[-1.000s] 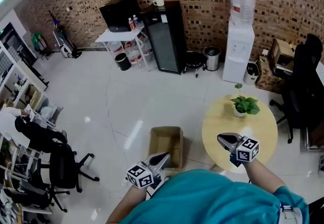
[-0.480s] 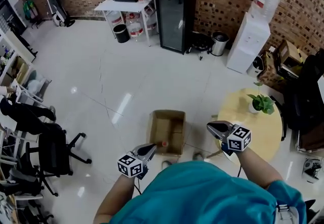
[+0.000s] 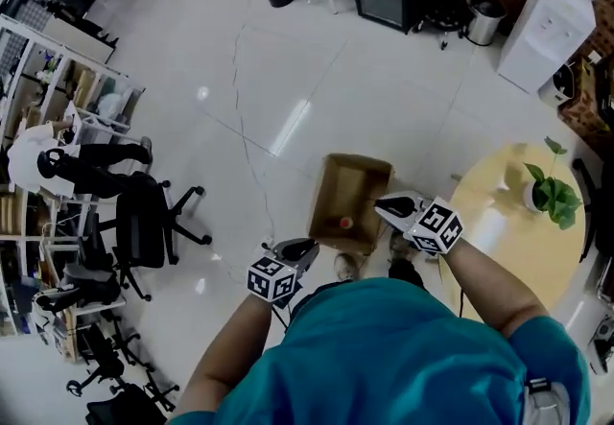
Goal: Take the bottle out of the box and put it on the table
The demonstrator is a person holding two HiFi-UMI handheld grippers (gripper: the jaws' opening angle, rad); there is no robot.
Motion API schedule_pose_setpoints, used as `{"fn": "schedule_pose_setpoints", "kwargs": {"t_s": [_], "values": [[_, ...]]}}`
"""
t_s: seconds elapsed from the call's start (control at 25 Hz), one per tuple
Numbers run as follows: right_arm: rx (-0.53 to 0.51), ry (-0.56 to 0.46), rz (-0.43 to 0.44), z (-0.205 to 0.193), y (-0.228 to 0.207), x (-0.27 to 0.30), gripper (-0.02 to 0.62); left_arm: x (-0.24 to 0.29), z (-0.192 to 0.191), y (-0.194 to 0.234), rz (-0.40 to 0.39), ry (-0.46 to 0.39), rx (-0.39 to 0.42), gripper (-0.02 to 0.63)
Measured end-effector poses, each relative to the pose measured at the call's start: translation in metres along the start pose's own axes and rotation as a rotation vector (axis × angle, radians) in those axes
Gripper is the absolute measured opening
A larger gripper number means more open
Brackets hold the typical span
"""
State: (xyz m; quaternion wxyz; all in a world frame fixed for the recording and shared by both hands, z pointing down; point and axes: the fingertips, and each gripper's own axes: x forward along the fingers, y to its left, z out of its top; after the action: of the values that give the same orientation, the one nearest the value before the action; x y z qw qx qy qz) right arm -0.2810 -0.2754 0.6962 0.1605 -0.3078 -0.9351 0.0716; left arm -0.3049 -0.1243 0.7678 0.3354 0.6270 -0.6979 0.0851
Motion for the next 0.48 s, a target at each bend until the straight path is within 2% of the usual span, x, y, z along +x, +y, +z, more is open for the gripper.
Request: {"fn": "schedule_pose_setpoints", "kwargs": {"t_s": [0.12, 0.24, 0.36, 0.48], "values": [[0.011, 0.047, 0.026, -0.03, -0.038, 0.033, 0.05, 0.042, -0.018, 0.035, 0.029, 0.083, -0.038, 0.08], [0.039, 0.113, 0.026, -0.057, -0.086, 0.068, 0.069, 0.09, -0.026, 0.081, 0.026, 0.166, -0.073, 0.104], [0.11, 0.208, 0.005, -0.082, -0.125, 0.112, 0.084, 0.125, -0.033, 0.132, -0.01, 0.235, -0.117, 0.114], [0.165, 0.291, -0.022, -0.101, -0.135, 0.164, 0.1, 0.138, -0.05, 0.181, -0.051, 0.278, -0.137, 0.122]]}}
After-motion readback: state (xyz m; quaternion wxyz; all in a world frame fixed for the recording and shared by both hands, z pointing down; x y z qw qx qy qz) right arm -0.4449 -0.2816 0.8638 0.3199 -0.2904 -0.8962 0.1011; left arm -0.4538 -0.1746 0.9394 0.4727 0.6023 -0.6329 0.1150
